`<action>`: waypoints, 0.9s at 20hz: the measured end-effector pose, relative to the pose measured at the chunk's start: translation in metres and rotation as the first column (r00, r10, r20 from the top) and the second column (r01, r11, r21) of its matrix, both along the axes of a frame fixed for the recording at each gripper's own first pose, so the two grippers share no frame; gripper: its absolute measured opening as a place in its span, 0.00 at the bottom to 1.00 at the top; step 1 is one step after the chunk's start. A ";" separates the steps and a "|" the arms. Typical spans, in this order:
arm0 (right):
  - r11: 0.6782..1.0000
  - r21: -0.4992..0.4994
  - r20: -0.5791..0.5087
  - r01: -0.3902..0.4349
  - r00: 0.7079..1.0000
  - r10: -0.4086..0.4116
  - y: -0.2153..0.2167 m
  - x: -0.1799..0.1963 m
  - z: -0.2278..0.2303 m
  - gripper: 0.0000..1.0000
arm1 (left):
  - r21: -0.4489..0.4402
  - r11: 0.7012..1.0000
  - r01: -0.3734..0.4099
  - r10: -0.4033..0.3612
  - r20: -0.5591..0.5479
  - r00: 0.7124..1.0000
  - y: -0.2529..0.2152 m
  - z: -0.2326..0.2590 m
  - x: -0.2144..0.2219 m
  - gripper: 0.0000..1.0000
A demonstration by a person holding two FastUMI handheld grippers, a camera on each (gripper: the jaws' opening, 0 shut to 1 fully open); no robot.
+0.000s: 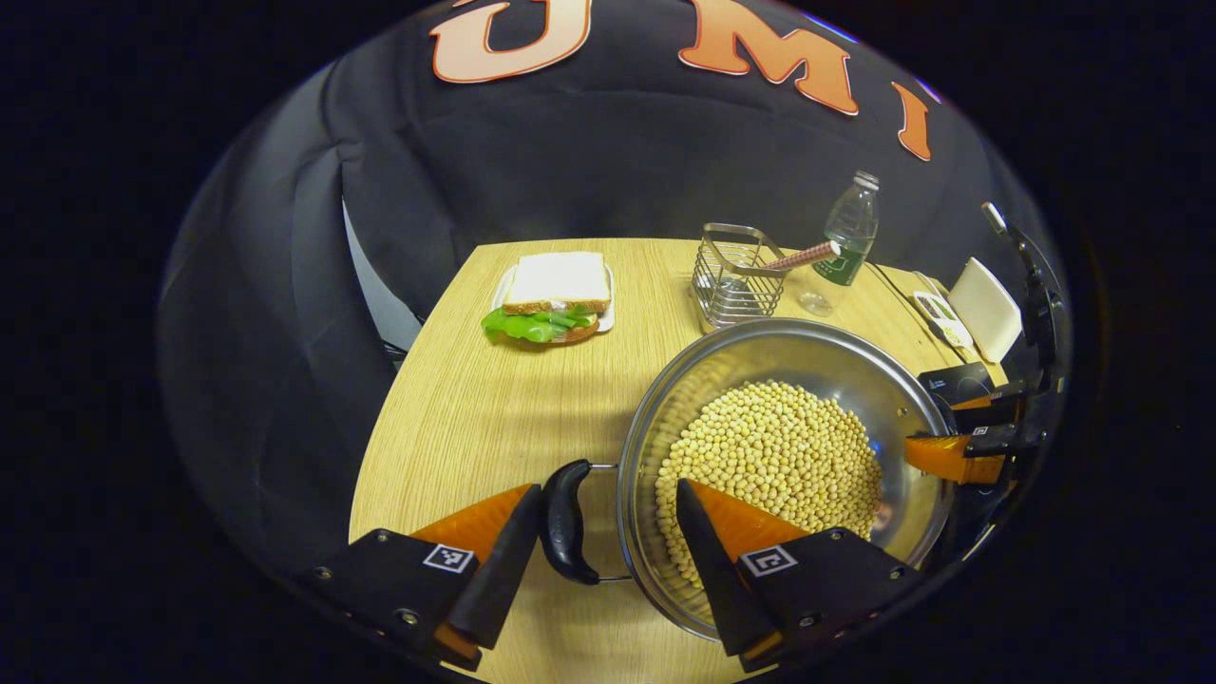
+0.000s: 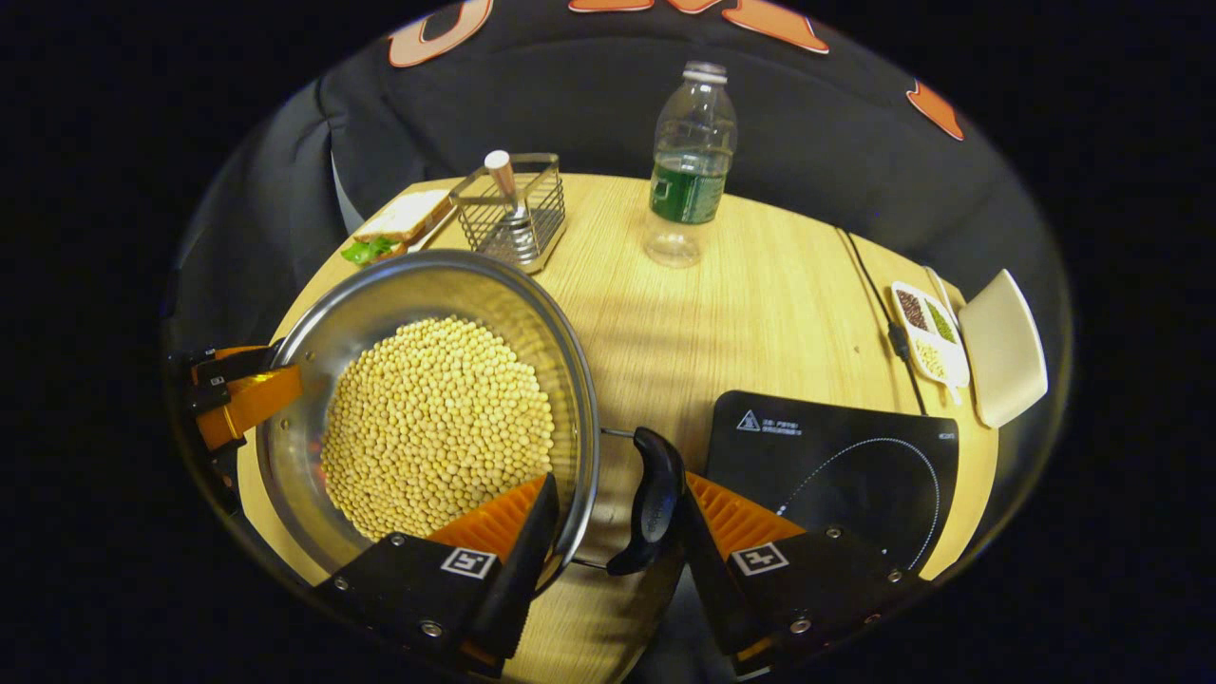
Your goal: First push the handle of the pot to place it horizontally, then grasp the pot with both hands and set it on the induction cooktop.
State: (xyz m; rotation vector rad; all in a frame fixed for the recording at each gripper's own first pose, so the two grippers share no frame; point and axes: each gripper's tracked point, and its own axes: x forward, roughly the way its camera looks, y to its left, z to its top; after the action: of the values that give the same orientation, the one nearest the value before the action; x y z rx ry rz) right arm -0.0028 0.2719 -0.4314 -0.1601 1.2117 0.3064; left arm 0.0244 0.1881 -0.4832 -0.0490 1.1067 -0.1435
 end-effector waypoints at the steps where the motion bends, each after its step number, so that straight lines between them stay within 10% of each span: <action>1: 1.000 0.006 -0.024 0.002 1.000 -0.002 0.000 -0.004 -0.005 0.75 | -0.005 1.000 -0.004 0.004 -0.009 1.000 0.001 -0.004 -0.003 0.86; 18: 0.993 0.070 -0.087 0.096 0.992 -0.090 0.004 -0.005 -0.007 0.60 | 0.036 0.991 -0.132 0.133 -0.011 0.991 0.019 -0.025 -0.007 0.57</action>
State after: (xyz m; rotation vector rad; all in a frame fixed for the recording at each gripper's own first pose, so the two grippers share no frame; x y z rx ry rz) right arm -0.0082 0.2756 -0.4388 -0.0261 1.2845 0.2782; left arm 0.0174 0.2074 -0.5078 -0.0920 1.1153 -0.0047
